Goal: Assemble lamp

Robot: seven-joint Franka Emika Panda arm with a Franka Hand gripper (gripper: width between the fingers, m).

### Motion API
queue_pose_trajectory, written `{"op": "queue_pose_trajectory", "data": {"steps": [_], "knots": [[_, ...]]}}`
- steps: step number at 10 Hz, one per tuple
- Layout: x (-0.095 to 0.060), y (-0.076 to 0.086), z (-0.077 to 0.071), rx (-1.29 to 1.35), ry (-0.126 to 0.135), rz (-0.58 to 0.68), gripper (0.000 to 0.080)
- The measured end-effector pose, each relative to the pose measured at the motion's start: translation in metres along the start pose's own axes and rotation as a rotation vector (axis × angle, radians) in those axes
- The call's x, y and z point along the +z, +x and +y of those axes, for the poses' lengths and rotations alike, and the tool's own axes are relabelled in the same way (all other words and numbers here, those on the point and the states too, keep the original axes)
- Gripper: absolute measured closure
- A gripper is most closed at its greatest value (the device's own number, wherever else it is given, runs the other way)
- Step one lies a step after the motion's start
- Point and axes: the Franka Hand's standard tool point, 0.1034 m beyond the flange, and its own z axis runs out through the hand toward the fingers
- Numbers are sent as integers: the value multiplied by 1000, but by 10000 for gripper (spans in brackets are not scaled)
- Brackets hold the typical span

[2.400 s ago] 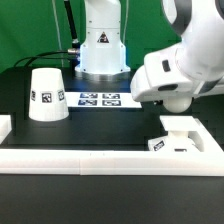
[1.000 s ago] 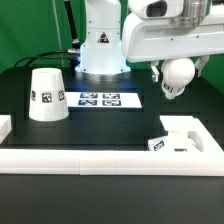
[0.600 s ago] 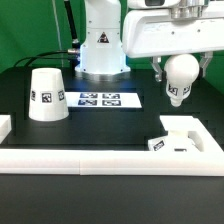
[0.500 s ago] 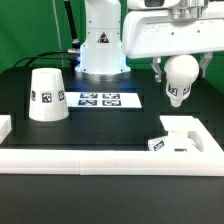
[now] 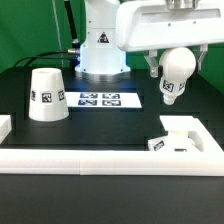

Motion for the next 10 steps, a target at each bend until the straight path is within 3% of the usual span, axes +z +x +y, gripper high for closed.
{"op": "queue_pose_trajectory", "data": {"steps": [1, 4, 6, 9, 10], "knots": [[-5, 7, 1, 0, -1, 10, 223], [-2, 6, 2, 1, -9, 36, 223], [3, 11, 9, -76, -39, 120, 223], [-9, 28, 19, -155, -66, 177, 223], [-13, 32, 19, -159, -63, 168, 223]]}}
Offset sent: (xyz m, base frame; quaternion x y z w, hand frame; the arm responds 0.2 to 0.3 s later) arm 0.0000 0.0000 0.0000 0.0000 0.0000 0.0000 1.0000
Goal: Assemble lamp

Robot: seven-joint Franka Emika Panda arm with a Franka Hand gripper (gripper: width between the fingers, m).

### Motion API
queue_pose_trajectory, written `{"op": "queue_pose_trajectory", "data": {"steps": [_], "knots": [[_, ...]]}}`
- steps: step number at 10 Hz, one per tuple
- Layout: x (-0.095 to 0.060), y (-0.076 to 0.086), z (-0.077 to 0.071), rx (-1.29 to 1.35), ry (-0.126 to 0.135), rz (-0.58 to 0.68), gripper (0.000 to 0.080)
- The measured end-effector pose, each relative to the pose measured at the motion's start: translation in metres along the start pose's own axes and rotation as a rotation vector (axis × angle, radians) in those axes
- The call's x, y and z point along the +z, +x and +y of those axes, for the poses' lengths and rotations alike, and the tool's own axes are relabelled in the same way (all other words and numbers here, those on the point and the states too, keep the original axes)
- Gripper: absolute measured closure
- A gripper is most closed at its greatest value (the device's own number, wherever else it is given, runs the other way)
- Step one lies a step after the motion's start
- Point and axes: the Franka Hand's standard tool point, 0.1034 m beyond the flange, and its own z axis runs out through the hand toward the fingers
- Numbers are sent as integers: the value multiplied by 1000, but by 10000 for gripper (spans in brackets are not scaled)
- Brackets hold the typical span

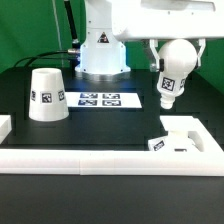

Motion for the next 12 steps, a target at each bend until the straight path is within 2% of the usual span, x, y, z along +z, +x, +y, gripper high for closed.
{"op": "queue_pose_trajectory", "data": {"steps": [1, 5, 6, 10, 11, 12], "knots": [[-5, 9, 1, -4, 1, 4, 223], [-1, 5, 3, 0, -14, 34, 223], [1, 8, 5, -4, -26, 62, 223], [9, 22, 8, -6, -41, 104, 223], [12, 22, 5, 2, -37, 100, 223], [13, 25, 6, 1, -47, 126, 223]]}}
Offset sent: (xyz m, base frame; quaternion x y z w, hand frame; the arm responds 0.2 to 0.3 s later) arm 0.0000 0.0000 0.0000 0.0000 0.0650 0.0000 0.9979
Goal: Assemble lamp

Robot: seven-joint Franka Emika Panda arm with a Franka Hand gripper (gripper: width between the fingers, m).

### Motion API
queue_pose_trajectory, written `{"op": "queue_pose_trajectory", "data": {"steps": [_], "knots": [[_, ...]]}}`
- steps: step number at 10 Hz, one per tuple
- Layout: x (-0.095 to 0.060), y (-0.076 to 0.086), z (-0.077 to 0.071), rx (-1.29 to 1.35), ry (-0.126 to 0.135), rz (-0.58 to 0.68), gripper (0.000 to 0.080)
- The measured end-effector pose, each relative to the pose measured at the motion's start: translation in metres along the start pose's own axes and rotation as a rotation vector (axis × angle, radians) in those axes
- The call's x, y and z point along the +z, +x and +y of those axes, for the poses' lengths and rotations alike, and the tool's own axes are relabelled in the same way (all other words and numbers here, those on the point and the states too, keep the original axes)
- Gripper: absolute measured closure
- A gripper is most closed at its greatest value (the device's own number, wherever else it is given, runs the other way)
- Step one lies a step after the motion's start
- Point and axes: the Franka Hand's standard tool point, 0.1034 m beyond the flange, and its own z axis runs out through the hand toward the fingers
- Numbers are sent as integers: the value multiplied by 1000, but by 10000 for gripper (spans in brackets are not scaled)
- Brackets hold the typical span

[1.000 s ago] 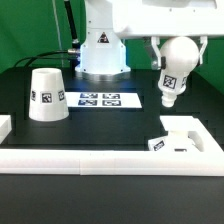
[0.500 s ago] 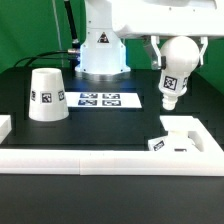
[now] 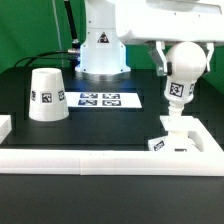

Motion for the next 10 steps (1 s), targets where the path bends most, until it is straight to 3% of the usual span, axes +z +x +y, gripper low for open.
{"op": "queue_pose_trajectory", "data": {"steps": [2, 10], "knots": [[1, -1, 1, 1, -13, 28, 223], [6, -6, -4, 5, -10, 22, 223]]}}
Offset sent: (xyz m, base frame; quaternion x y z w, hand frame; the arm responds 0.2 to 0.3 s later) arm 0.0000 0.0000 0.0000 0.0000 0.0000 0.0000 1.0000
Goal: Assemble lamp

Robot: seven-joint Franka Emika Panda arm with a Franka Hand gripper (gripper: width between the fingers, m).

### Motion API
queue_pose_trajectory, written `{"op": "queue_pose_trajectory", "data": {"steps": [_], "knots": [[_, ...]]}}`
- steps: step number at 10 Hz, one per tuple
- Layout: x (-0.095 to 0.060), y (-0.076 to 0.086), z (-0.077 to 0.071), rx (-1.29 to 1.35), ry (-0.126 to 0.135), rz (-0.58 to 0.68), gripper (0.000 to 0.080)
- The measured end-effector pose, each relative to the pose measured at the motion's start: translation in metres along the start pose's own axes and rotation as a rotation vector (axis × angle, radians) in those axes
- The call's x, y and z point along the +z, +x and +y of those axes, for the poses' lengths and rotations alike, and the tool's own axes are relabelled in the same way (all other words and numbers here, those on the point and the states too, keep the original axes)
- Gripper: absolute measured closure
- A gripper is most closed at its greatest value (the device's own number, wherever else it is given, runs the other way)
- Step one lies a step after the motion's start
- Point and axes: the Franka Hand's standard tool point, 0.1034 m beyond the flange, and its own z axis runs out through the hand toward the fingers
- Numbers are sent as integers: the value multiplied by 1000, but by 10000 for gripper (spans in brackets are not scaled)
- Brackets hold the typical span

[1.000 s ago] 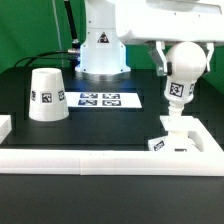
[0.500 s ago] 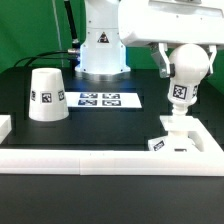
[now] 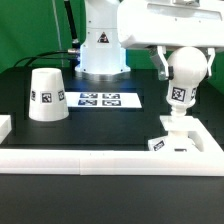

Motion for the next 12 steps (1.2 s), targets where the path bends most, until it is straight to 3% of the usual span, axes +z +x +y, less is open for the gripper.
{"op": "queue_pose_trajectory", "data": {"steps": [7, 12], "knots": [[12, -10, -5, -1, 9, -19, 223], [16, -14, -7, -5, -31, 73, 222]]}}
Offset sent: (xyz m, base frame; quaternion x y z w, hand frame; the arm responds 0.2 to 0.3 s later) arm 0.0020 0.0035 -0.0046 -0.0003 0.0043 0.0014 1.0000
